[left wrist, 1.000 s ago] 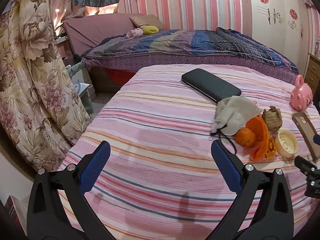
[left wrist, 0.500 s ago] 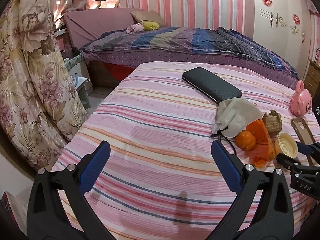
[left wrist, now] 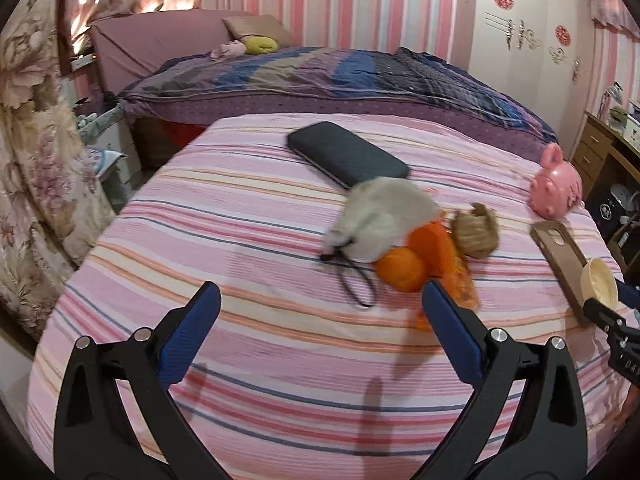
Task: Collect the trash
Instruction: 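Grasp the orange snack wrapper with the left tool while the right tool grasps the cream lid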
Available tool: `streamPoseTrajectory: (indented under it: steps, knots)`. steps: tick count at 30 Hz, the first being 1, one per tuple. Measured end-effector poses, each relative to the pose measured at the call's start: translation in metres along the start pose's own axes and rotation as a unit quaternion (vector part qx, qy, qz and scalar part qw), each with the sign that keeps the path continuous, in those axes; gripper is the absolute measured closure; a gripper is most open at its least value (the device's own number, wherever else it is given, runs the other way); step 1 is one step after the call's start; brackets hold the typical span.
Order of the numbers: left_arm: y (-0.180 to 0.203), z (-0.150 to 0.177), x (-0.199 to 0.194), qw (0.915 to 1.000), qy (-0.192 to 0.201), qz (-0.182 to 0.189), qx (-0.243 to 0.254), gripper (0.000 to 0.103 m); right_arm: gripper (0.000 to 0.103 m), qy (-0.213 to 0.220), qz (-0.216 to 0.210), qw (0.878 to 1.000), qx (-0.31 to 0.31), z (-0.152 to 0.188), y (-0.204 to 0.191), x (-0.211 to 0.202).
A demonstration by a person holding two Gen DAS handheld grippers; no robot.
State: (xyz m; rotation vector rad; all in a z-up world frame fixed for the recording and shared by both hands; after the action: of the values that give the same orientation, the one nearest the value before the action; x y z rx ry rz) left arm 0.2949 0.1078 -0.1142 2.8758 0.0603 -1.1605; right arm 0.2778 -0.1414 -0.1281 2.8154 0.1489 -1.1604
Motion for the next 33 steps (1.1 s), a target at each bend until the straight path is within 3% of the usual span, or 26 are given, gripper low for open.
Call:
streamPoseTrajectory:
  steps: [7, 10, 12, 16, 18, 24, 33]
  knots:
    - [0.045, 0.006, 0.01, 0.9991, -0.015, 0.038, 0.013, 0.011, 0.043, 0.002, 0.006, 1.0, 0.017, 0.004, 0.031, -0.002]
    - [0.061, 0.009, 0.013, 0.9981, -0.022, 0.052, 0.023, 0.028, 0.043, 0.003, 0.008, 1.0, 0.019, 0.004, 0.039, -0.003]
    - [0.07, 0.012, 0.015, 0.9969, -0.03, 0.068, 0.024, 0.047, 0.042, 0.005, 0.007, 1.0, 0.022, 0.004, 0.043, -0.004]
    - [0.086, 0.015, 0.016, 0.995, -0.042, 0.088, 0.025, 0.069, 0.043, 0.006, 0.007, 1.0, 0.026, 0.004, 0.05, -0.006]
    - [0.095, 0.017, 0.015, 0.9935, -0.047, 0.1, 0.03, 0.086, 0.043, 0.006, 0.008, 1.0, 0.026, 0.004, 0.051, -0.007]
    - [0.104, 0.012, 0.0, 0.9944, -0.024, 0.08, 0.065, 0.101, 0.043, 0.012, 0.008, 0.999, 0.031, 0.004, 0.063, -0.012]
    - [0.085, 0.005, -0.035, 0.9956, 0.008, 0.076, 0.055, 0.103, 0.043, 0.022, 0.01, 0.999, 0.031, 0.005, 0.075, -0.024]
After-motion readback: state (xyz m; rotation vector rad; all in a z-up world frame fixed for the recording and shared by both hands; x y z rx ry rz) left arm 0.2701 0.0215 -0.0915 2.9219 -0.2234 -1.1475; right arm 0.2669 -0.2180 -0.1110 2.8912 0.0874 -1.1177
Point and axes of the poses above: each gripper's, at about its wrist camera, not at the fingertips, and x roughly the way its jaws point, y to its right, z to its underside, the point moved 10 cm from there along x, roughly the way its jaws point, and after that the axes turned 3 degrees about -y, right-handed, at the moved point
